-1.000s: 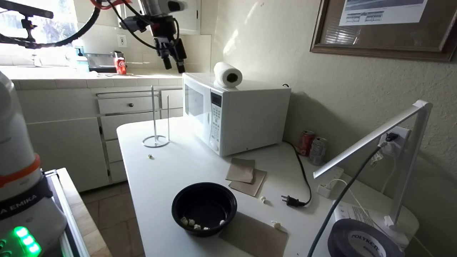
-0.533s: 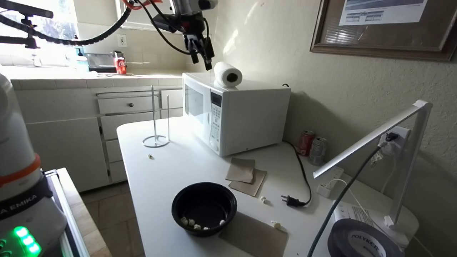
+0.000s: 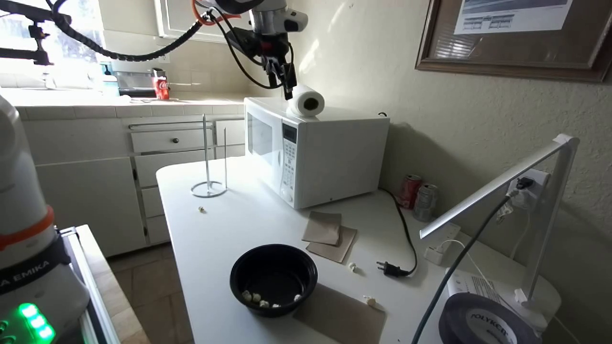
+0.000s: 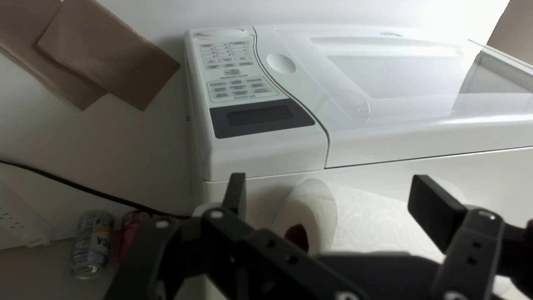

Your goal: Put the tissue roll upright

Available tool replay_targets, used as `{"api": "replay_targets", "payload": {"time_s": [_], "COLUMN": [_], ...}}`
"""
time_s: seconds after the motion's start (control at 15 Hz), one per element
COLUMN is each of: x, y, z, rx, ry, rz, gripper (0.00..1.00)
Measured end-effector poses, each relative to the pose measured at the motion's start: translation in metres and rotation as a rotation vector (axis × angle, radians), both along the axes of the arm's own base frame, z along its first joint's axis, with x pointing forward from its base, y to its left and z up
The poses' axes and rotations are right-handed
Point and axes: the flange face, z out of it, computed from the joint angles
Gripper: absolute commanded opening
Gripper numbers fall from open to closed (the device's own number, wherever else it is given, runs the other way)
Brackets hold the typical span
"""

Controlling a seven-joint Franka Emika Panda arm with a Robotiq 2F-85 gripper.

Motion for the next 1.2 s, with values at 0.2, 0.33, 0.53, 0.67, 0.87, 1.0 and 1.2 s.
{"api": "replay_targets", "payload": {"time_s": [0.2, 0.33, 0.53, 0.67, 0.87, 1.0, 1.2], "x": [0.003, 0.004, 0.008, 0.013, 0.018, 0.021, 0.029], "y": [0.001, -0.001, -0.012, -0.022, -0.037, -0.046, -0.055], "z": [0.0, 0.0, 0.0, -0.002, -0.007, -0.011, -0.014], "rx": [0.002, 0.004, 0.056, 0.108, 0.201, 0.267, 0.362], "ry": [0.0, -0.001, -0.027, -0.059, -0.099, -0.118, -0.155], "rz": [0.002, -0.002, -0.053, -0.092, -0.132, -0.149, -0.158], "gripper": [1.0, 1.0, 1.0, 1.0, 1.0, 1.0, 1.0]}}
